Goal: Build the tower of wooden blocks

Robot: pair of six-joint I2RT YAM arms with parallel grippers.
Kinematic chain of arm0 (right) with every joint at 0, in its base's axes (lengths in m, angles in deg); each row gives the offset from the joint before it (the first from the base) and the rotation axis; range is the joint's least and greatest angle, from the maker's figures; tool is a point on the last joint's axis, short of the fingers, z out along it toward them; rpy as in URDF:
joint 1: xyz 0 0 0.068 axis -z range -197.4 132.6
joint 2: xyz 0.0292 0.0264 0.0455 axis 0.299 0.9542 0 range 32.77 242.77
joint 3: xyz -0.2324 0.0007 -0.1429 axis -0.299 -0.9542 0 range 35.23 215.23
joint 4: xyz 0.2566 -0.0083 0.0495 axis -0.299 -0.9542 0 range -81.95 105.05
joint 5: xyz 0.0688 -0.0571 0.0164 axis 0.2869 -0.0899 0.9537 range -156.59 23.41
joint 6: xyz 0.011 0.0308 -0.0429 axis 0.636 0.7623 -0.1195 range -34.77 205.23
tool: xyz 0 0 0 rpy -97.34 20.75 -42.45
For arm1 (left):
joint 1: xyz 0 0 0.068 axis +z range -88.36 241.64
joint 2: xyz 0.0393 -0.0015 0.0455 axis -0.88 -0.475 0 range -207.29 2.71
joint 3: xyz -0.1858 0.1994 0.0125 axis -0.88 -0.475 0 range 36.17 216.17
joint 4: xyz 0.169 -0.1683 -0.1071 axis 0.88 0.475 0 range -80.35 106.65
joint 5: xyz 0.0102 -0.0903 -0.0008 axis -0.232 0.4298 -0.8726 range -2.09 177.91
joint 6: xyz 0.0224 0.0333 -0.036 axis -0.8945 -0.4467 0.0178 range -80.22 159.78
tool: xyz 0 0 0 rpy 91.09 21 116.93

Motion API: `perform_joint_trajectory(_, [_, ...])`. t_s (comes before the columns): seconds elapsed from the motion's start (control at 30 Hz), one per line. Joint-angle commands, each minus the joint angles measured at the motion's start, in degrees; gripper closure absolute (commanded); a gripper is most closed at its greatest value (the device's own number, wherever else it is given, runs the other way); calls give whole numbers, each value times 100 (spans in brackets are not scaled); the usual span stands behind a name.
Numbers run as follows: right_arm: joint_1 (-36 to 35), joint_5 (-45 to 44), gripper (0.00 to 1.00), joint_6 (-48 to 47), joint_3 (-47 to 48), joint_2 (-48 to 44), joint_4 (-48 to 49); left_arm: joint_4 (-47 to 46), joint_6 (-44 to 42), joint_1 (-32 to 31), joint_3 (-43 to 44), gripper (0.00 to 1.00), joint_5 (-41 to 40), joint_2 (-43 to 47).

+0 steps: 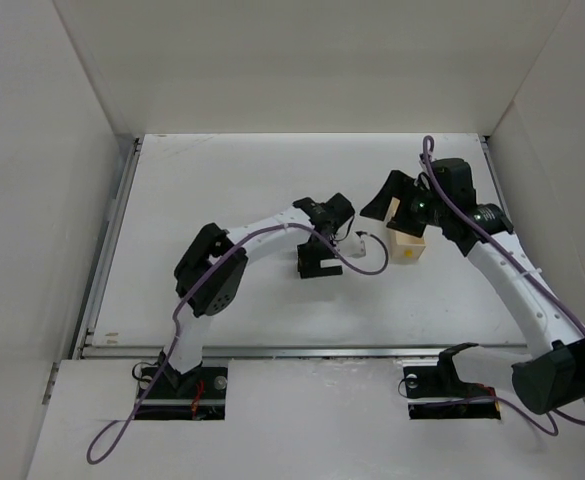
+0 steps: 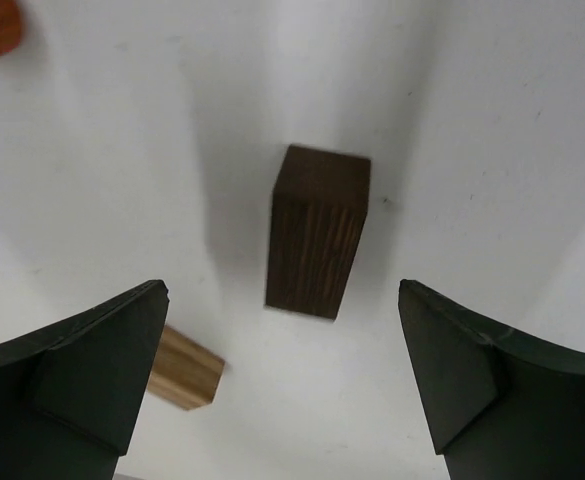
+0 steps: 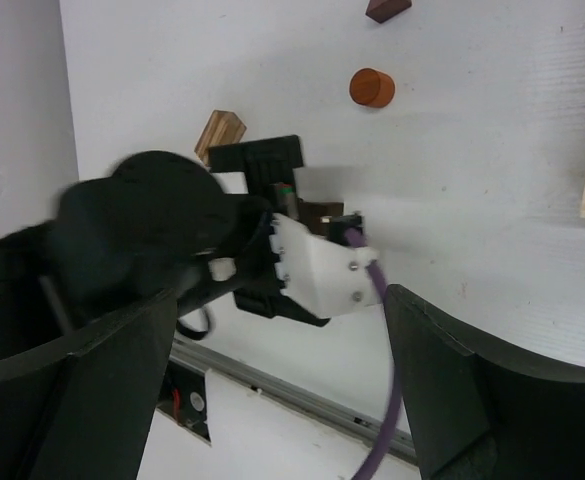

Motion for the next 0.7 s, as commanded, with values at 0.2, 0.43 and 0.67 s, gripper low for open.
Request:
perform_joint_trajectory(0.2, [27,97,11,-242,472,72,120,280,-602,150,-398,0,235,2548])
perform_joint_trajectory(0.43, [80,114,11,-243,472,177,234,-1030,924,984,-1482,0,-124,3396])
perform_joint_trajectory(0.67, [80,115,11,-356,367,178,296,-1398,2147,2083,-1226,10,174,2455])
